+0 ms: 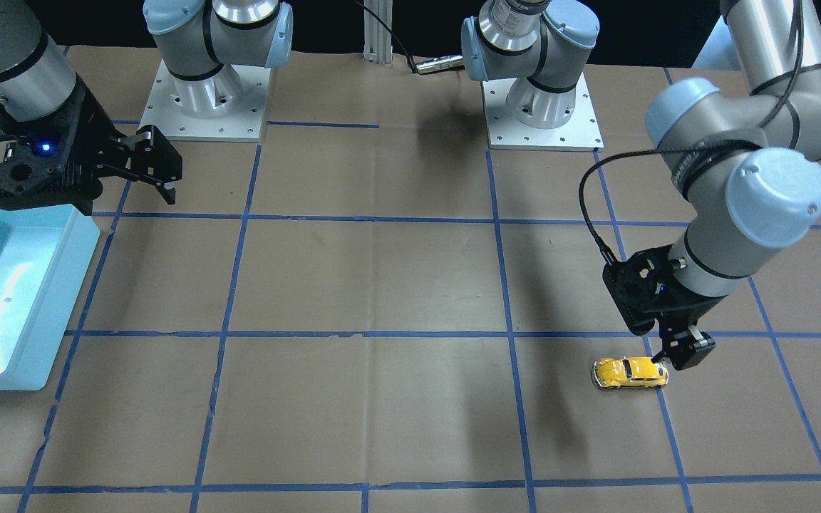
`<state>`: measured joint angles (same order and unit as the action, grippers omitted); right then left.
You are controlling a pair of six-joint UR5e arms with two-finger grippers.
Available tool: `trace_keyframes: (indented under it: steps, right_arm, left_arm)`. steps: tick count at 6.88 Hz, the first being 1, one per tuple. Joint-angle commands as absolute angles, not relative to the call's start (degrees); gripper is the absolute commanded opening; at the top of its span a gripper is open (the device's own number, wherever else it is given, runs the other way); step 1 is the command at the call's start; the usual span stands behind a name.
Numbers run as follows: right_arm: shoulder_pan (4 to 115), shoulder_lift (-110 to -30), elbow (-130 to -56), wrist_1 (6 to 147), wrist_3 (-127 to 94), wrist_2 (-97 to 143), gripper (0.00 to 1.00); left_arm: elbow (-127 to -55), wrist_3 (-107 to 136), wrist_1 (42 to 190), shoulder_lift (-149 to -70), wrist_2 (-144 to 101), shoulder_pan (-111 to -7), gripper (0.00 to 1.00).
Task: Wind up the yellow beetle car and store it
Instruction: 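Open the left gripper and lift it off the car, then raise the left gripper away while the released car rolls toward the bin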
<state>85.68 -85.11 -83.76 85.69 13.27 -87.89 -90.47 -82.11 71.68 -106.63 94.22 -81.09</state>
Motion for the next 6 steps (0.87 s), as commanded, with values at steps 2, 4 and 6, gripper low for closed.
trace_keyframes:
  steps: [2, 4, 6]
  right_arm:
    - [85.5, -85.1, -83.8, 85.7, 13.4, -88.1, 1.0]
    - [85.5, -85.1, -83.8, 85.8, 13.2, -88.6, 1.0]
    - [85.4, -85.1, -83.8, 85.7, 13.2, -89.4, 1.0]
  left_arm:
    - [-87.5, -48.4, 80.1, -98.3, 94.0, -87.6, 1.0]
    - [-87.1, -26.2, 81.7, -96.7, 93.3, -90.5, 1.0]
    - [-82.8, -1.8, 81.4, -97.0, 89.3, -89.8, 1.0]
